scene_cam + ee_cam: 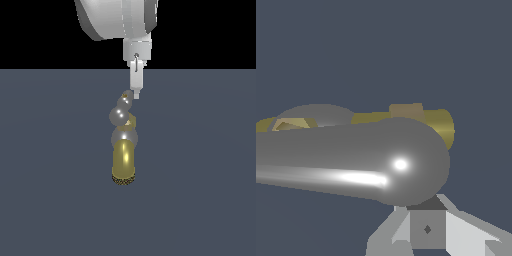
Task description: Turn on the faucet by rotating a designated handle.
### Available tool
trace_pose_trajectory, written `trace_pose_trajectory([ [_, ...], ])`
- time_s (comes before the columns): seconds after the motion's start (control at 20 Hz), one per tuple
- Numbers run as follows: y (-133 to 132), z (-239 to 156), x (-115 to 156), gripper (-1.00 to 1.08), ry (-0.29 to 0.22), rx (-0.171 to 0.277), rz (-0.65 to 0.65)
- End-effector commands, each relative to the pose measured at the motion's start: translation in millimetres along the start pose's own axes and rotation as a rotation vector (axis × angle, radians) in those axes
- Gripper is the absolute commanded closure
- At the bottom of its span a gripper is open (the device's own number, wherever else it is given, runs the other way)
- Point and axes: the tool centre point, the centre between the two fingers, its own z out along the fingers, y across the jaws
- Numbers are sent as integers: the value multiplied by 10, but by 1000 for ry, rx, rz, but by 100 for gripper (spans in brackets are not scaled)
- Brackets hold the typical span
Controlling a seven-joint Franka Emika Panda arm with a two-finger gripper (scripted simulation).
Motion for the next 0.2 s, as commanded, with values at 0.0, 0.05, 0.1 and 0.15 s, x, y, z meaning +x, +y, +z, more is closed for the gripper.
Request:
trace_pose_trajectory([
  [0.0, -38, -16, 645, 108, 23, 6, -68],
  [0.05, -34, -19, 722, 108, 23, 5, -70],
  [0.1, -30, -21, 788, 108, 24, 5, -71],
  [0.15, -30, -21, 788, 108, 24, 5, -71],
])
